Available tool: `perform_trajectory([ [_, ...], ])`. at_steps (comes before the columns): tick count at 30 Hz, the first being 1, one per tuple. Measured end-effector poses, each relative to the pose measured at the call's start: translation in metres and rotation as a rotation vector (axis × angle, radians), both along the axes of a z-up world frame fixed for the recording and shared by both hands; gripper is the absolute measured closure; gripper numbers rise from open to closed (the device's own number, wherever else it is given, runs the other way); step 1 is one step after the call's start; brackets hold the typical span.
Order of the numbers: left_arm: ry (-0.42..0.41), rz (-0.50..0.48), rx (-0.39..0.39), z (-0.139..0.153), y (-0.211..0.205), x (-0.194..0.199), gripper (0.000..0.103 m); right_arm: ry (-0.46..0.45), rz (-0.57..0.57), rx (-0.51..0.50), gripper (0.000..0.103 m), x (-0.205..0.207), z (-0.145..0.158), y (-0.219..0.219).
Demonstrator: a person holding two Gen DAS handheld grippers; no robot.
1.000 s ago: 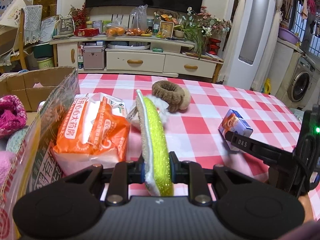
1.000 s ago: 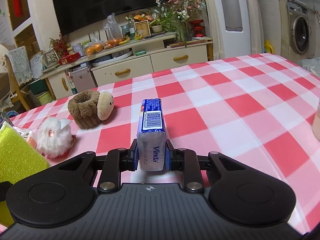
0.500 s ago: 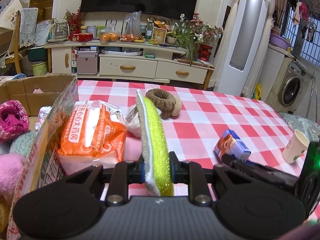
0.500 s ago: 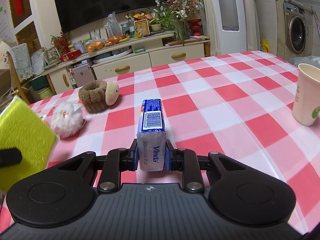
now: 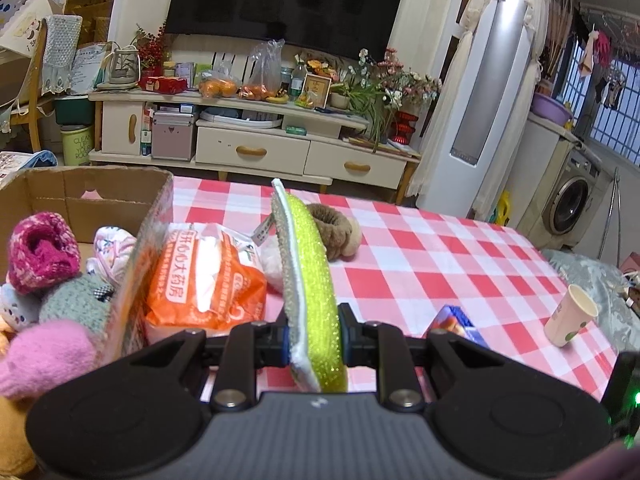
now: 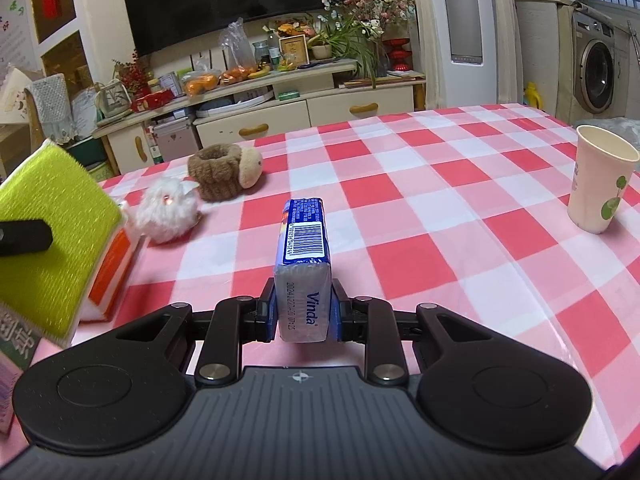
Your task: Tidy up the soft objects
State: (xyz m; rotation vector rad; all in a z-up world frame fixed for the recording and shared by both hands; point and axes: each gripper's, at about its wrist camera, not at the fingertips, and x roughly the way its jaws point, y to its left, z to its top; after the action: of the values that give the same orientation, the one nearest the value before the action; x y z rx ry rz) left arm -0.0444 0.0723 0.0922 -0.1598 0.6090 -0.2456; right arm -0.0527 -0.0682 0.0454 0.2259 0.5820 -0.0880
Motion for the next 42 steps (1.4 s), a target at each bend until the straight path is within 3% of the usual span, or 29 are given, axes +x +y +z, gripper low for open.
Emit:
perform_trajectory([
  [19,-0.101,0.090,-0.101,0.034,0.060,-0.008,0.083,-0.112,0.177,0.002,0.073,-0.012,0.051,0.061],
  [24,-0.098,0.138,-0.126,0.035,0.080,-0.004,0.084,-0.131,0.212,0.003,0.073,-0.009,0.056,0.069],
  [29,-0.066,0.105,-0.142,0.029,0.085,-0.003,0.084,-0.130,0.198,-0.003,0.073,-0.008,0.054,0.062],
  [37,-0.007,-0.109,-0.015,0.006,0.044,-0.014,0.078,-0.079,0.166,0.016,0.073,-0.010,0.031,0.047],
  [42,0.025,-0.092,0.036,-0.005,0.028,-0.004,0.072,-0.068,0.152,0.041,0.073,-0.014,0.023,0.033],
])
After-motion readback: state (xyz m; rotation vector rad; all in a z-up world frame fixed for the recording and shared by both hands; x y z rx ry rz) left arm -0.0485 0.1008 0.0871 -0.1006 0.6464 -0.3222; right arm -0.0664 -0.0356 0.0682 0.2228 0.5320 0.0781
